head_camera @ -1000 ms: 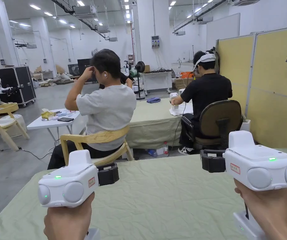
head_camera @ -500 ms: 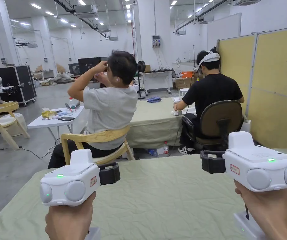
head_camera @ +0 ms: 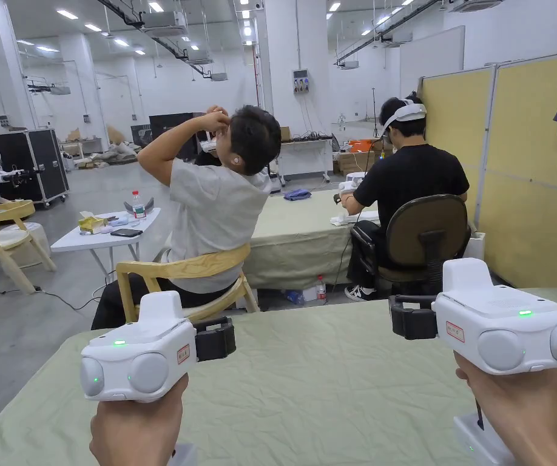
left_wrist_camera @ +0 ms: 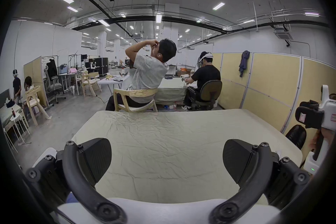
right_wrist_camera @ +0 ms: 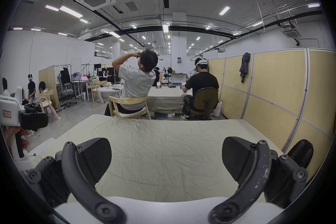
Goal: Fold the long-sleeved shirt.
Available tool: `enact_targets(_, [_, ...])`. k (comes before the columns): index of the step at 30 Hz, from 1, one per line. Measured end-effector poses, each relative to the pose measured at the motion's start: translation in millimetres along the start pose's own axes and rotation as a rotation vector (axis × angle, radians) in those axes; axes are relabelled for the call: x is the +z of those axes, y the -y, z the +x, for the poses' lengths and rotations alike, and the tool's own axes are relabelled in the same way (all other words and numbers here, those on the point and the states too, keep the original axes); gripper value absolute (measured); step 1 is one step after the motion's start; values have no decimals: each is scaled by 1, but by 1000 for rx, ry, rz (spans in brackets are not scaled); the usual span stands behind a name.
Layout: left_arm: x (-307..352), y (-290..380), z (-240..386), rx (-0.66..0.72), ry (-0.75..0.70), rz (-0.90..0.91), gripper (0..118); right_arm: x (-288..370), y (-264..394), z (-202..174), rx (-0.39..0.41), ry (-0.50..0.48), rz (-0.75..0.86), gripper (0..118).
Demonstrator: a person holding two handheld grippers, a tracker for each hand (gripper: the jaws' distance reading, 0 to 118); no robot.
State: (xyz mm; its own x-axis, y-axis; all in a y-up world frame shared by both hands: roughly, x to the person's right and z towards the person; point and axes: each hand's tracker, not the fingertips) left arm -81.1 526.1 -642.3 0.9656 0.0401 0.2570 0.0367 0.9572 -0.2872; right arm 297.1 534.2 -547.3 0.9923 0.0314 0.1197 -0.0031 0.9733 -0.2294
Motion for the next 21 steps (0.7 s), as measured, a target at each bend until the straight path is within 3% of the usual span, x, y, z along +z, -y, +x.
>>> enact_targets(8, [7,1,9,-48,3,-14,118,0,4,4,-7,-1,-14,118])
enact_targets(12, [9,5,27,-167,-71,-36,118,-2,7,1,-8,-6,-18,118])
enact_targets(16, [12,4,27,84,-2,-71,118,-4,10,-2,-13,-16,-24,118])
enact_targets(19, [15,5,22,119,76,-74,118,-4,13,-5,0,-20,-33,118])
enact_targets(21, [20,8,25,83,54,-44,118,-3,14,-6,7,-19,-37,118])
